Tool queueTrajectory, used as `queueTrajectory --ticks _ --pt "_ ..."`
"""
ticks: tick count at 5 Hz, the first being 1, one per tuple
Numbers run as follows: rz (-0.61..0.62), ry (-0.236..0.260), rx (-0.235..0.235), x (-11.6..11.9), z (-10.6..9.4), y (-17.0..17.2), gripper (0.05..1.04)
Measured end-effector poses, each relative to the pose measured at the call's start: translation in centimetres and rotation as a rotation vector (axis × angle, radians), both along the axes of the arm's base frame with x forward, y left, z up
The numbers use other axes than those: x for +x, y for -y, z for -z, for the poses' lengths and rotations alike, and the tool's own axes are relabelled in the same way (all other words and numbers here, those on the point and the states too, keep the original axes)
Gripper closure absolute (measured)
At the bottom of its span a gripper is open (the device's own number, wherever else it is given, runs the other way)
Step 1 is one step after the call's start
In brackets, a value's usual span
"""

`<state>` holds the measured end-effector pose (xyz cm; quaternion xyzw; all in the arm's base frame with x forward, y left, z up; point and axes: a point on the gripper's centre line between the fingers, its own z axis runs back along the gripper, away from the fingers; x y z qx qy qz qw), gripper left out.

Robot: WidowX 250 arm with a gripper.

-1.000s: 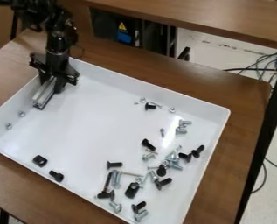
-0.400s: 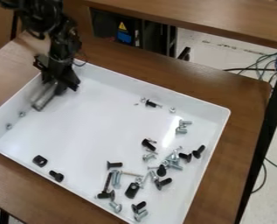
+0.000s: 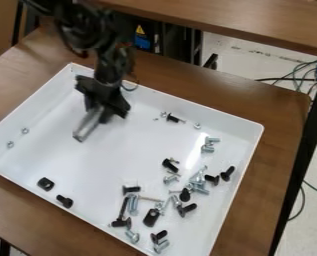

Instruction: Sweep into pile

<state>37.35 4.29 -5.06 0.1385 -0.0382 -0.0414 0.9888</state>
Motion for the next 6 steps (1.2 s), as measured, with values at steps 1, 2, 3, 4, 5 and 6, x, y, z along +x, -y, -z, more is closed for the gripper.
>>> queueTrajectory --ticks 1,2,3,4,5,6 --pt "0.039 0.0 -0.011 -0.4 0.0 4.0 0.724" --pt "0.086 -0.004 -0.025 -0.9 -0.1 8.1 0.724" --pt "0.121 -0.003 -0.047 -1.8 -0.2 11.3 0.723" --pt "0.165 -0.005 -0.046 -2.5 -0.2 14.2 0.724" --pt "0.189 0.003 -0.063 -3.0 -0.4 15.6 0.724" --pt "0.18 0.004 -0.089 -3.7 -0.6 15.7 0.724"
